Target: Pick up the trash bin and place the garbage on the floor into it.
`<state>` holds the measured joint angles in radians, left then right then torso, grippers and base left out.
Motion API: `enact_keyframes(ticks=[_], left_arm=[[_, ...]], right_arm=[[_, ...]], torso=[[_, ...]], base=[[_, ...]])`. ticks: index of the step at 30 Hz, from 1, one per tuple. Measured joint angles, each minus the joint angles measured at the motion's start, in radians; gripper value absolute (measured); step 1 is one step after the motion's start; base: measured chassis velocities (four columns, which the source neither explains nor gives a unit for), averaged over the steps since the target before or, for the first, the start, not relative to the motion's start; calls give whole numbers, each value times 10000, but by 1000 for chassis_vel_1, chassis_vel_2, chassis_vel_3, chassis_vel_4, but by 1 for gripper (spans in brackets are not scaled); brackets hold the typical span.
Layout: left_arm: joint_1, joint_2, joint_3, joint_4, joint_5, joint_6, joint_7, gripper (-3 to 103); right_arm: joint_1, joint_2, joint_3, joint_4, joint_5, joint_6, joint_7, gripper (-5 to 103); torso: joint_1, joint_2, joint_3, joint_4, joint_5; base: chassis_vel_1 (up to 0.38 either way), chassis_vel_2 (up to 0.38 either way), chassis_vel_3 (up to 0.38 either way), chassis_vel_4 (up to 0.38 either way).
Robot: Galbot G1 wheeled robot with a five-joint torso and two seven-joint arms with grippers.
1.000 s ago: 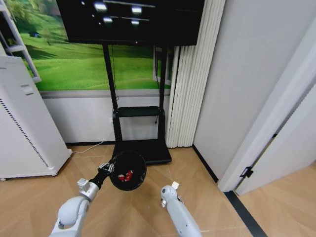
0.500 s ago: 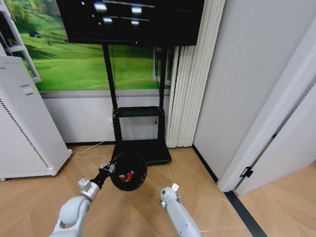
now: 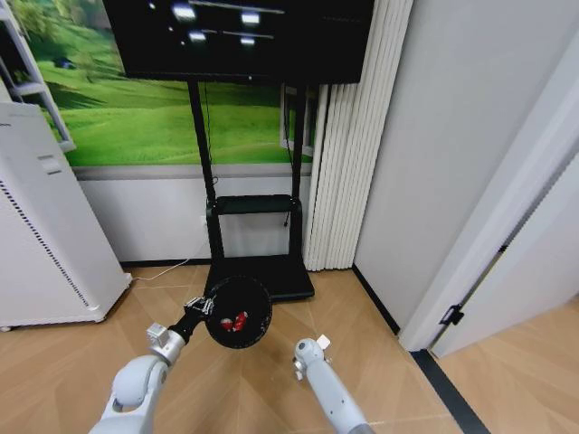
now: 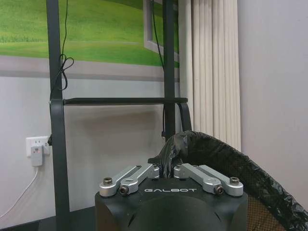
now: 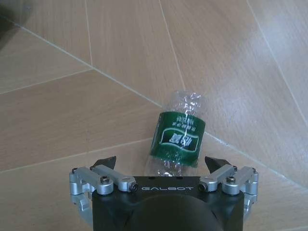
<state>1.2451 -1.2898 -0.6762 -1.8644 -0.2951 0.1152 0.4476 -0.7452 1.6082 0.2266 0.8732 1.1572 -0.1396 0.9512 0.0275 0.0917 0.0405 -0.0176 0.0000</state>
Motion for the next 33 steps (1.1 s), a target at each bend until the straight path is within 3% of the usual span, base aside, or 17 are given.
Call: enact_keyframes(ticks=[11, 19, 27, 33], left_arm=[[-191, 40, 30, 235, -77, -58, 31, 7], [-372, 84, 86, 364, -130, -95, 57, 7], [-449, 32, 32, 626, -155, -269, 206, 7], [-501, 149, 37, 687, -274, -271, 230, 7]], right_arm=[[151, 0, -8, -558, 389, 280, -479, 101], [143, -1, -56, -937, 114, 364, -646, 79], [226, -2, 31, -1196, -364, 472, -657, 47], [103, -3, 96, -911, -476, 428, -446, 32]], torso=[[0, 0, 0, 0, 0], [0, 0, 0, 0, 0], [-2, 1, -1, 1, -1], [-1, 0, -1, 1, 0]], base=[[0, 0, 0, 0], [0, 0, 0, 0], [0, 0, 0, 0], [0, 0, 0, 0]])
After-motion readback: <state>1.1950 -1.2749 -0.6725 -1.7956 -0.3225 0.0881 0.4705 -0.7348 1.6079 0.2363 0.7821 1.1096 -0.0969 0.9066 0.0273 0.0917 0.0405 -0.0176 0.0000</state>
